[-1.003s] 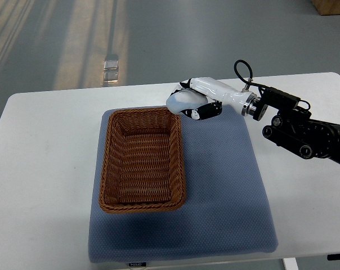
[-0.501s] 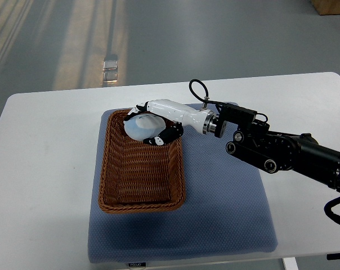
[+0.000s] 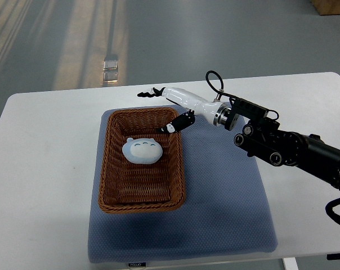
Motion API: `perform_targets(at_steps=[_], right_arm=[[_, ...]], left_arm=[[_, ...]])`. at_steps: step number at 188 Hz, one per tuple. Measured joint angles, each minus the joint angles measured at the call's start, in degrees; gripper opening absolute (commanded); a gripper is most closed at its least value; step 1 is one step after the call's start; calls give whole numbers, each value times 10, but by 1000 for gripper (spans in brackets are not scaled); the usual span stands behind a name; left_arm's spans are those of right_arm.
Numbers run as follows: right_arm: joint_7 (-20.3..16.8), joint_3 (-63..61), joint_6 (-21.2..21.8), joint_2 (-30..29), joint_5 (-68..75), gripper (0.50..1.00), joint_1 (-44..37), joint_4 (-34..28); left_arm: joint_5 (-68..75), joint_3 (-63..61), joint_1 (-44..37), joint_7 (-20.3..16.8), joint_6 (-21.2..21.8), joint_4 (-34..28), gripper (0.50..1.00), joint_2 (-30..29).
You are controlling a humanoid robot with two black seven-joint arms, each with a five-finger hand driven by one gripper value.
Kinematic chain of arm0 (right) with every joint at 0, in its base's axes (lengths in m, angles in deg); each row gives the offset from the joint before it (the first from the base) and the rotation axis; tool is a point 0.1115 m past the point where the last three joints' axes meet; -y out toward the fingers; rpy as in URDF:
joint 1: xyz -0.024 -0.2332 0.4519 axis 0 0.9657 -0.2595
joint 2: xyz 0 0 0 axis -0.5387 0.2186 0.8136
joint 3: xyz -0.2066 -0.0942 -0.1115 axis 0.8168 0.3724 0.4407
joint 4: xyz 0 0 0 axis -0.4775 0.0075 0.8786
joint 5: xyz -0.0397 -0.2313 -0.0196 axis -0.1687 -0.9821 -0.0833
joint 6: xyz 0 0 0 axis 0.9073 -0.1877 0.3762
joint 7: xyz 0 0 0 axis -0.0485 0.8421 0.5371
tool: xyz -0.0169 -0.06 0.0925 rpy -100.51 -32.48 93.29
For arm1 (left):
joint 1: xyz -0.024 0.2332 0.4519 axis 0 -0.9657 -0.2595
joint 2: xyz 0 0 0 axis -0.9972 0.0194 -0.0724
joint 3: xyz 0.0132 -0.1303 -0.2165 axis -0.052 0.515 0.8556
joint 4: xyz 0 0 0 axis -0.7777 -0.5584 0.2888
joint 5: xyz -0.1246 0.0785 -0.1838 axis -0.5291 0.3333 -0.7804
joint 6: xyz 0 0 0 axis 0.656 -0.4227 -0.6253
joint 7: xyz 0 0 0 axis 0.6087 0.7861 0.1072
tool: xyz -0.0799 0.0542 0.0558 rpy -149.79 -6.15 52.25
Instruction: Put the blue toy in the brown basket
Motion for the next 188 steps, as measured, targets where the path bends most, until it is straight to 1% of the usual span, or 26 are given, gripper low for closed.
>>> perform_targets(at_steps=[71,104,144,169,188], right_arm=[[-2,-93,-10,29,231,860,69,45],[-21,-124,-17,36,360,860,87,60],[-28,-137,-10,38,503,860,95,61],[-46,-137,-7,38,554,860,95,60],[-57,-137,13,38,579,860,95,59]], left_arm=[[0,1,-4,0,0,0,1000,0],[0,1,-5,0,0,0,1000,0],[0,1,-5,0,0,0,1000,0],[0,1,-5,0,0,0,1000,0],[0,1,-5,0,0,0,1000,0]])
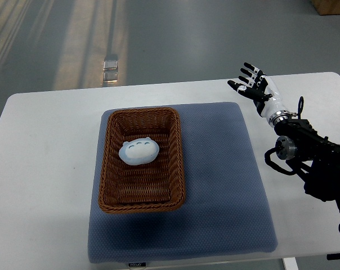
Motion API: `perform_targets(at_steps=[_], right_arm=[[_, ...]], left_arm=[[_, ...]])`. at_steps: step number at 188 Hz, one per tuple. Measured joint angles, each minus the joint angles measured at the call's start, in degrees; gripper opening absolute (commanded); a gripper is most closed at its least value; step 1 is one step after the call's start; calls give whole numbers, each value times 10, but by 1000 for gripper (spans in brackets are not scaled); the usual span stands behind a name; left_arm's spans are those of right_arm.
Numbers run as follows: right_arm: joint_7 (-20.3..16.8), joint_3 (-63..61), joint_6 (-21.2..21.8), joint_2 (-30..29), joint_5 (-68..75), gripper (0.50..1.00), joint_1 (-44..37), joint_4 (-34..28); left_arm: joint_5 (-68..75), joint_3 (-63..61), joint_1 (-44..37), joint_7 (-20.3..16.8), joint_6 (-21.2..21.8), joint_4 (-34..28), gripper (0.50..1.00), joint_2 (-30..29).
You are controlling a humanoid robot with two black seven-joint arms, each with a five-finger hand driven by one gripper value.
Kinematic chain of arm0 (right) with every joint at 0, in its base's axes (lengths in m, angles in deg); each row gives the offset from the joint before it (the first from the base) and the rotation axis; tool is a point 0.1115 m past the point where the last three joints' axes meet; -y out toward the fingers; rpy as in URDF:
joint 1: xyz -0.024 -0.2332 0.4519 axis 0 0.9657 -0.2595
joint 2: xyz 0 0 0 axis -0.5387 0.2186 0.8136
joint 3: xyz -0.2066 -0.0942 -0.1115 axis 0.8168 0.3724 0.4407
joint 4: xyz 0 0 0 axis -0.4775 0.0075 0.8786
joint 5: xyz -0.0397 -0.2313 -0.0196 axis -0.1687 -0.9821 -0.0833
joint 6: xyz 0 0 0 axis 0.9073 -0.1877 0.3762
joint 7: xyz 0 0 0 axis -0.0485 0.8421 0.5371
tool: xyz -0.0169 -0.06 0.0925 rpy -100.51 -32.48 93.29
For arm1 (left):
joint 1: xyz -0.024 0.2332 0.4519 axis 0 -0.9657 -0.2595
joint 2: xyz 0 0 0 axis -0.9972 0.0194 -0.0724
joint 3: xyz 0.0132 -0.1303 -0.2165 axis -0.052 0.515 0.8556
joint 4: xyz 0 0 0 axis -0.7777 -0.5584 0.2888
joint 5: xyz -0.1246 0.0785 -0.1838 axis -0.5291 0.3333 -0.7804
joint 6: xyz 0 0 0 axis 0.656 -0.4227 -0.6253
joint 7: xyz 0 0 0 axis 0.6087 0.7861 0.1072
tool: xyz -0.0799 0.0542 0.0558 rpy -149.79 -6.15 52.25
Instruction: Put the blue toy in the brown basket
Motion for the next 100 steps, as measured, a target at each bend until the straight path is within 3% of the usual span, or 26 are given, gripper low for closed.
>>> perform_targets(at_steps=[26,36,100], right_arm=[[-23,0,30,4,10,862,0,0],[-29,0,33,4,11,913,0,0],[-27,-1,38,5,10,915,-1,0]], left_arm=[[-1,0,0,0,0,0,1000,0],[-1,0,0,0,0,0,1000,0],[-1,0,0,0,0,0,1000,0]])
